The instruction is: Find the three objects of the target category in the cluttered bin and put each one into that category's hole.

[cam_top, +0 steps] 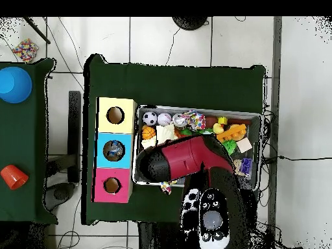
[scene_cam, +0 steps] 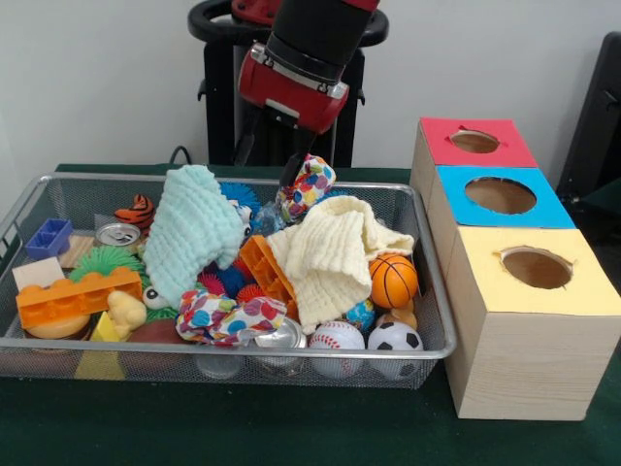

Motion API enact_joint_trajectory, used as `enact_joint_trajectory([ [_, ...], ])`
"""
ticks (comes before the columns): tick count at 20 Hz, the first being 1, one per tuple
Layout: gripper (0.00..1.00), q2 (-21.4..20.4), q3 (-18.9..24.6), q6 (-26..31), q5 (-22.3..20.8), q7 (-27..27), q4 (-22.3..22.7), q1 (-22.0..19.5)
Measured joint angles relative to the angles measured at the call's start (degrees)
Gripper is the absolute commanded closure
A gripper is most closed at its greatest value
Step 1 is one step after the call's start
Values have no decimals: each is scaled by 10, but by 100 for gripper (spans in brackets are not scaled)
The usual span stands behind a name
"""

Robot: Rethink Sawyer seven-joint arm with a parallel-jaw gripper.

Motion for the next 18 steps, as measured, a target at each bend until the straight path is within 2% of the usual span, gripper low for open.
enact_joint_trajectory([
  [17,0,58,-40,0,-52,0,-41,7],
  [18,0,65,-46,0,-65,0,-44,10],
])
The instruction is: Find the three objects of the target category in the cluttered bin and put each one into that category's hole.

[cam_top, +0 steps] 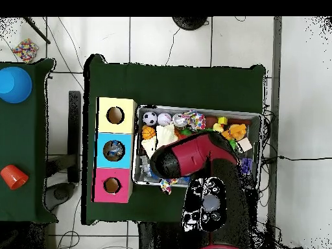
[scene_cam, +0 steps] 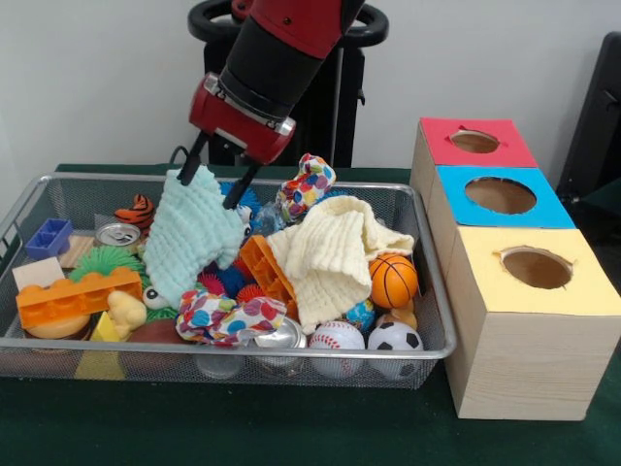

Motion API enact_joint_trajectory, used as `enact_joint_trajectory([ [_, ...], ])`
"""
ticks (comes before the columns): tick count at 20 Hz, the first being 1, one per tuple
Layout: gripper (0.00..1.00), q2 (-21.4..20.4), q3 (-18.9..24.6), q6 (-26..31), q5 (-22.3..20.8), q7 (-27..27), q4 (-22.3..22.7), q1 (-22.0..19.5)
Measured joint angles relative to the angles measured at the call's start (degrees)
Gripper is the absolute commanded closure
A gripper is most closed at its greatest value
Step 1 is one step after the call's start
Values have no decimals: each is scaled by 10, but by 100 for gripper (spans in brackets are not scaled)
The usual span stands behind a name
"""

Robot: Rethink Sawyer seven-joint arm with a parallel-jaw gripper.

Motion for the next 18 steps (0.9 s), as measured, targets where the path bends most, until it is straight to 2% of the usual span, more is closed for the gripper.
enact_joint_trajectory([
  [10,0,35,-15,0,-1,0,-16,-4],
  [18,0,61,12,0,28,0,-26,-63],
])
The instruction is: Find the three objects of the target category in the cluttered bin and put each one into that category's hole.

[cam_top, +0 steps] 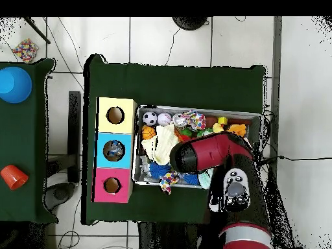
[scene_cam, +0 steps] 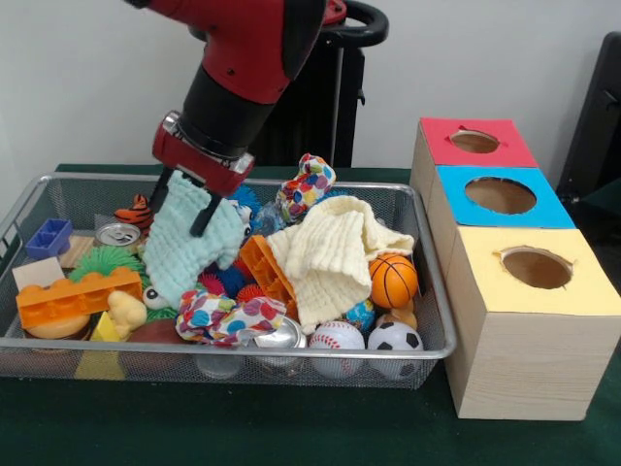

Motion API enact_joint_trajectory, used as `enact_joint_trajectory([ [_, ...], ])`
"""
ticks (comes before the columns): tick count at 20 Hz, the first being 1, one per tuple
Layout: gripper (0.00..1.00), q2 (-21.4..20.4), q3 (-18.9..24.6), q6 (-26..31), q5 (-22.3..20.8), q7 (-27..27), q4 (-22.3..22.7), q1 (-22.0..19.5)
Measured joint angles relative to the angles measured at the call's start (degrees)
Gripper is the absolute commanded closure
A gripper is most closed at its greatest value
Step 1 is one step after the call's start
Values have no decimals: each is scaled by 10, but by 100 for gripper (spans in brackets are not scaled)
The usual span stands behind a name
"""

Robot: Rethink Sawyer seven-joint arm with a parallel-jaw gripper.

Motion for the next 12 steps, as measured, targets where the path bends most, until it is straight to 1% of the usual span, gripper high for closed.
enact_joint_trajectory([
  [4,0,10,8,1,23,0,0,-23],
  [5,0,12,14,0,17,-1,0,-30],
  [6,0,13,18,0,20,0,0,-36],
  [8,0,15,30,0,7,-2,0,-49],
  [9,0,19,36,1,25,-2,0,-63],
  [10,0,19,44,-1,10,-4,0,-70],
  [12,0,21,49,0,16,-4,0,-79],
])
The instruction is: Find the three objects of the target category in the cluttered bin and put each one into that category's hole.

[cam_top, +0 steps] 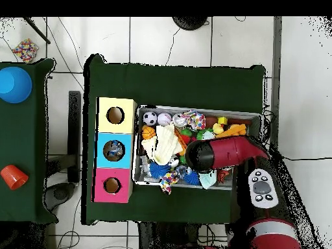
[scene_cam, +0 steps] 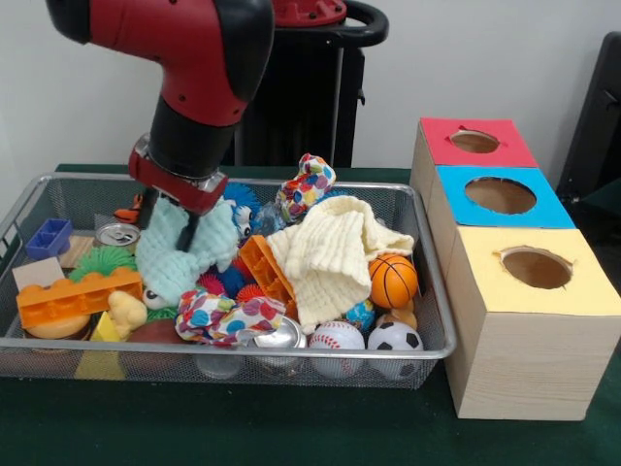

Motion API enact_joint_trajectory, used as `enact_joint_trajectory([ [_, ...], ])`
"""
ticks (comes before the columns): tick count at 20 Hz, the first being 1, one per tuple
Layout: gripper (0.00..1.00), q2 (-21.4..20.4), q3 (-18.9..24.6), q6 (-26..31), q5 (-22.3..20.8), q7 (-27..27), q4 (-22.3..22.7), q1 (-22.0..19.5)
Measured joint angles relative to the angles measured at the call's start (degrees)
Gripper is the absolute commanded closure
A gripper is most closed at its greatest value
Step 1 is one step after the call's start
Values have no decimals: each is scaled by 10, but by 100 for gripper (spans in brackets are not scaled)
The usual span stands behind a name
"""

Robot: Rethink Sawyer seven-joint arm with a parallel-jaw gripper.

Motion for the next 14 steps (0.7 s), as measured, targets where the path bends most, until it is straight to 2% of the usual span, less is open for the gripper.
enact_joint_trajectory([
  [1,0,3,6,1,12,0,0,-13],
  [4,0,5,18,0,9,-2,1,-27],
  [12,0,2,40,1,12,-4,2,-43],
  [14,0,3,40,5,32,-5,2,-44],
])
